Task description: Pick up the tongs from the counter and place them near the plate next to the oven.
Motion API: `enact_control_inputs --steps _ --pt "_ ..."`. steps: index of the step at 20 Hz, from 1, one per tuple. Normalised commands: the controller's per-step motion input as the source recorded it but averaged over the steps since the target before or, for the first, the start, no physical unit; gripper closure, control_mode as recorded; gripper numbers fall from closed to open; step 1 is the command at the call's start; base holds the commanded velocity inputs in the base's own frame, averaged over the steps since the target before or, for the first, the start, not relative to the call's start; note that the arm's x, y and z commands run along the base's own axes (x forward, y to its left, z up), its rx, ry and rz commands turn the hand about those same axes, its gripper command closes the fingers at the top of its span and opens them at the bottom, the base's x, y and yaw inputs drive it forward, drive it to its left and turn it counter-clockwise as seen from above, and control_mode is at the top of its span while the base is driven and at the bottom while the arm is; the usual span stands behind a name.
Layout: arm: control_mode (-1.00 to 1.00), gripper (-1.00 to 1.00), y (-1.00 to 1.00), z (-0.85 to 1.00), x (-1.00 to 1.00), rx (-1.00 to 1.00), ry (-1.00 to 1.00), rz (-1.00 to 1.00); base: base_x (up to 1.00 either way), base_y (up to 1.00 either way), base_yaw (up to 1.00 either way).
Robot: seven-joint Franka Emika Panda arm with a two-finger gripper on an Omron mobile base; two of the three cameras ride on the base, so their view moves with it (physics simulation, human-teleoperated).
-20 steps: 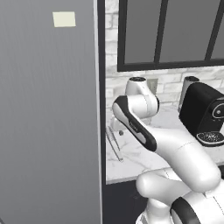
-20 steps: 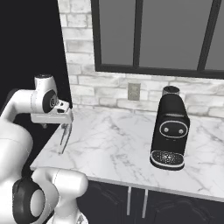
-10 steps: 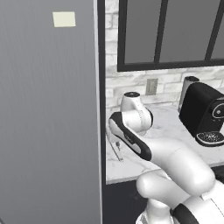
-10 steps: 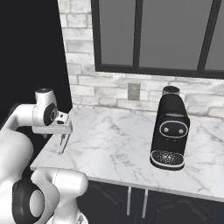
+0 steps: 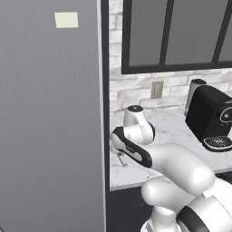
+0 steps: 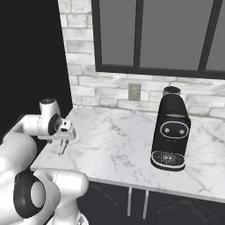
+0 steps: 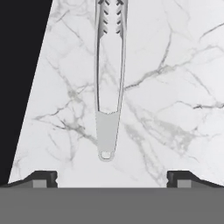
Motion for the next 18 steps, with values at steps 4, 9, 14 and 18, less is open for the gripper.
enact_control_inputs --steps 4,9,14,18 --pt "-1.0 -1.0 0.02 -0.32 0.29 0.0 0.01 0.0 0.0 0.0 0.0" --pt "-1.0 -1.0 0.12 -0.29 0.23 0.0 0.02 0.0 0.0 0.0 0.0" --pt "-1.0 -1.0 0.14 -0.22 0.05 0.0 0.0 0.0 0.0 0.0 0.0" --pt "-1.0 -1.0 0.06 -0.24 0.03 0.0 0.0 0.0 0.0 0.0 0.0"
